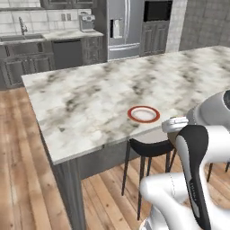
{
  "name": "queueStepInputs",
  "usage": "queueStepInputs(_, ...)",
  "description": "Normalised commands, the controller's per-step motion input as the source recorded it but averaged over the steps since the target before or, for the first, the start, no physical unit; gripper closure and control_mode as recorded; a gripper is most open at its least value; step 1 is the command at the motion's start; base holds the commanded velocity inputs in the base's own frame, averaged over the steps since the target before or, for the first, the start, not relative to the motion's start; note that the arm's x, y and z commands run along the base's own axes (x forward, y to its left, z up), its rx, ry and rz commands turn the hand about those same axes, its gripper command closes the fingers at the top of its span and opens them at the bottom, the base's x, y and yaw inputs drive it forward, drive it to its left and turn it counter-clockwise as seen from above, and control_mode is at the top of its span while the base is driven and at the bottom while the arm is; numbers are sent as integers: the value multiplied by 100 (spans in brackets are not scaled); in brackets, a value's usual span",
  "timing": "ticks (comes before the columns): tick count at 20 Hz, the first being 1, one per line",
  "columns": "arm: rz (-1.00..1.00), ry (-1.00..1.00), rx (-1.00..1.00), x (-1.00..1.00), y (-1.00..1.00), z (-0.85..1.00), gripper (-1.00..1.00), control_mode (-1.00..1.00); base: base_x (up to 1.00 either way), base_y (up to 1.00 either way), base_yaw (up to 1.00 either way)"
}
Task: Start the toaster. Once the lever pops up, take the bread to the plate on the dining counter.
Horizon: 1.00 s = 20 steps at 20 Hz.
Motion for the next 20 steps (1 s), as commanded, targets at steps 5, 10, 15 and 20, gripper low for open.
queueStepInputs(5,0,0,0,0,0,0,100,100,14,-83,42)
queueStepInputs(10,0,0,0,0,0,0,100,100,13,-59,21)
queueStepInputs(15,0,0,0,0,0,0,100,100,32,-47,12)
queueStepInputs(20,0,0,0,0,0,0,100,100,25,-40,19)
